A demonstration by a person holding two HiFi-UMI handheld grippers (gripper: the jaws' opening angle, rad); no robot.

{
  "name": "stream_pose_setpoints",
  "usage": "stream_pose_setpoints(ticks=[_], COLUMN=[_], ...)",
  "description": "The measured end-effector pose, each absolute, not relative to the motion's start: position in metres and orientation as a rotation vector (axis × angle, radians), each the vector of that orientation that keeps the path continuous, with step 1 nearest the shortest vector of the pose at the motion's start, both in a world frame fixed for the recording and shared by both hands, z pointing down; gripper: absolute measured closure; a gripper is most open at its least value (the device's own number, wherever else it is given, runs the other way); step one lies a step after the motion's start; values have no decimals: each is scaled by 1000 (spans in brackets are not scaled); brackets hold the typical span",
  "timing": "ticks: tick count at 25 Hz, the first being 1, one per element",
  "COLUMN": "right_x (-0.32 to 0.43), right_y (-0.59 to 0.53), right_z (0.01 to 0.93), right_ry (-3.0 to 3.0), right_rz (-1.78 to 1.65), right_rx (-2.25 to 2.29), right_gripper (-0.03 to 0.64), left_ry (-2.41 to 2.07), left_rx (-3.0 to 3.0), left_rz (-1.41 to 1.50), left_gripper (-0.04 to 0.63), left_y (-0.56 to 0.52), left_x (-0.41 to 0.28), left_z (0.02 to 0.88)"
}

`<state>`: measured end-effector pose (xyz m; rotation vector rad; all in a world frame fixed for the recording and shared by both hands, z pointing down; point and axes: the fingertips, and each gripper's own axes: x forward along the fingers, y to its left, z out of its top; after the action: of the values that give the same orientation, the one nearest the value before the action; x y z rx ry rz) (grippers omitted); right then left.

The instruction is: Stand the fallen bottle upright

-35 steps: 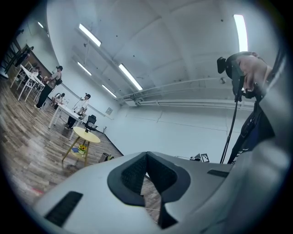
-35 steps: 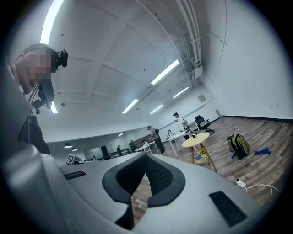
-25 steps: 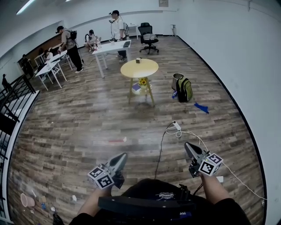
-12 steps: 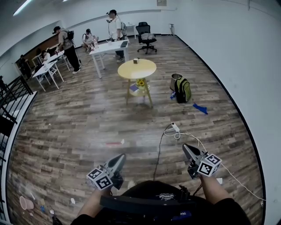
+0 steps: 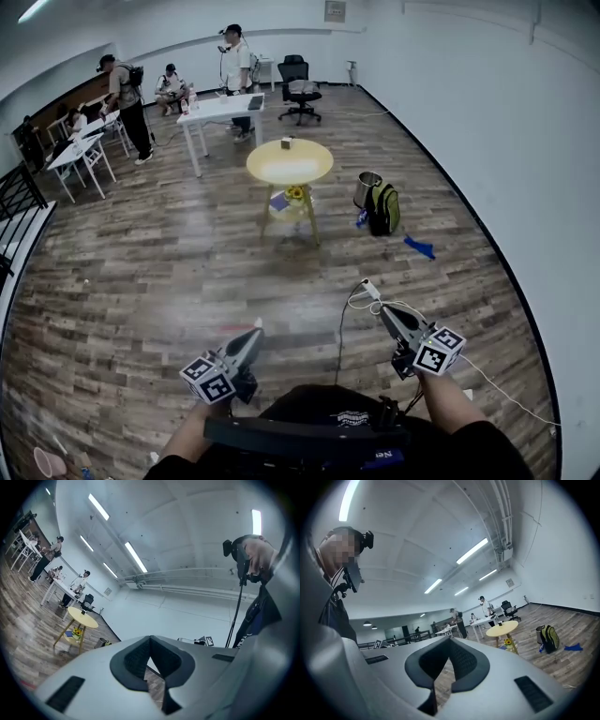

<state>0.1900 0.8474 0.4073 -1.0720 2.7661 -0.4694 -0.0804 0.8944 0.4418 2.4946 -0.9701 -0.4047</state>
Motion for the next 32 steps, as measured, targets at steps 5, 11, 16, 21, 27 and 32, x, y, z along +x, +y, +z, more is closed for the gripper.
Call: stream_pose_setpoints(ticks=[5, 11, 16, 21, 27, 32], right_x=[125, 121, 140, 187, 273, 318], right_y=[803, 750, 698, 626, 545, 502], right_z=[411, 426, 435, 430, 417, 420], right_ry=[2777, 2781, 2777, 2805, 2830, 2834], right_rz=[-478, -523, -544, -540, -526, -529], right_rx=[-1054, -1062, -1004, -898, -791, -769], right_gripper=[592, 592, 592, 592, 592, 592], left_ry=[-942, -941, -1000, -1080, -1141, -1138], left_rx=[2487, 2469, 2441, 2438, 2426, 2433], left_rz=[-391, -371, -359, -362, -379, -371], left_gripper=[572, 572, 572, 572, 572, 572], left_y=[843, 794, 752, 695, 634, 598], left_x=[-130, -134, -116, -61, 38, 92], left_z=[457, 466, 467, 455, 439, 438])
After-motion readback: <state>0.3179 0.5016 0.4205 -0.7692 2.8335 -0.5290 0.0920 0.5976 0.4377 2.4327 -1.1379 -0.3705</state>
